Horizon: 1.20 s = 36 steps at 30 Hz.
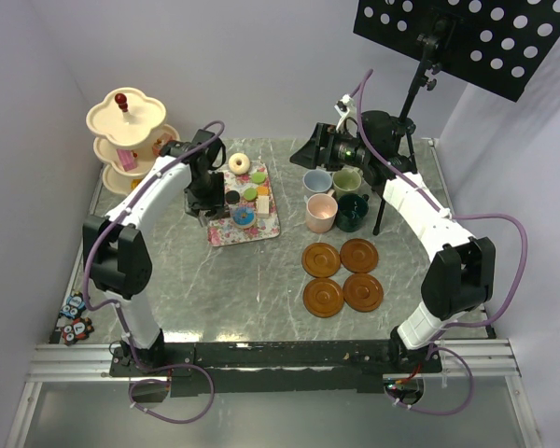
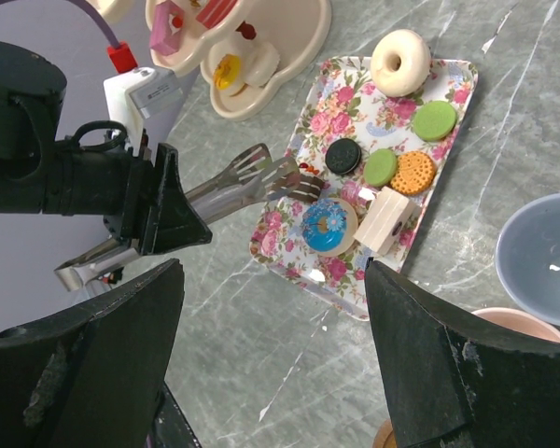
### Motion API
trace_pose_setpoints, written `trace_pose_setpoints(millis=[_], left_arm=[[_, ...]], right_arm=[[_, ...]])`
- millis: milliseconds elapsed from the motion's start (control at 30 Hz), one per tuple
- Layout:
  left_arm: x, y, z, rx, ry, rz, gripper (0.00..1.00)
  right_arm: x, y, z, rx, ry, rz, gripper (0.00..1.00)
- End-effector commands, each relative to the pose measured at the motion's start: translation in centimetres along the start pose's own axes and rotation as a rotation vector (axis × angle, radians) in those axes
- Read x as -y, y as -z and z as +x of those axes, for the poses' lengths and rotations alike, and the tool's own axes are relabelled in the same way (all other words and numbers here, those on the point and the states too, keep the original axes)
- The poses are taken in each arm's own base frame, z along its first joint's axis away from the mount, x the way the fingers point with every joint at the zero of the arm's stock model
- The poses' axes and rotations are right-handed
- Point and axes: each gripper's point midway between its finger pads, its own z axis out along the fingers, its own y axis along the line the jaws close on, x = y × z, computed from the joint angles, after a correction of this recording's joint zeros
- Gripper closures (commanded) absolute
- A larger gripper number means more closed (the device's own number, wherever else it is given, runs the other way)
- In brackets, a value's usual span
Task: Serve the afternoon tea
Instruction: Pick up the desert from the tray.
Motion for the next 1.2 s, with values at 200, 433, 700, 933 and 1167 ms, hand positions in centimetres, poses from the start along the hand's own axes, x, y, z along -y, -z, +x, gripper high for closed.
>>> trace_pose_setpoints(millis=[200,433,700,933,1167], left_arm=[[-0.1,1.0,-1.1,0.029,-0.009,-0.016,0.39],[-0.1,0.4,-0.7,0.009,-0.014,-0.020,0.38],[-0.1,-0.1,-0.3,-0.011,-0.020,-0.023,0.36],[-0.1,-0.7,0.1,-0.026,-0.026,-0.027,0.36],[-0.1,-1.2,0.2,-0.034,-0.038,-0.027,0.36]], right_arm=[[-1.6,1.0,-2.2,0.060,0.043,-0.051,0.16],[-1.5,0.9,-2.1,0.056,0.041,-0.054,0.16],[-1.4,0.9,-2.1,0.057,0.040,-0.055,0.16],[-1.3,1.0,-2.1,0.057,0.038,-0.057,0.16],[-1.3,1.0,-2.0,0.055,0.035,-0.060,0.16]])
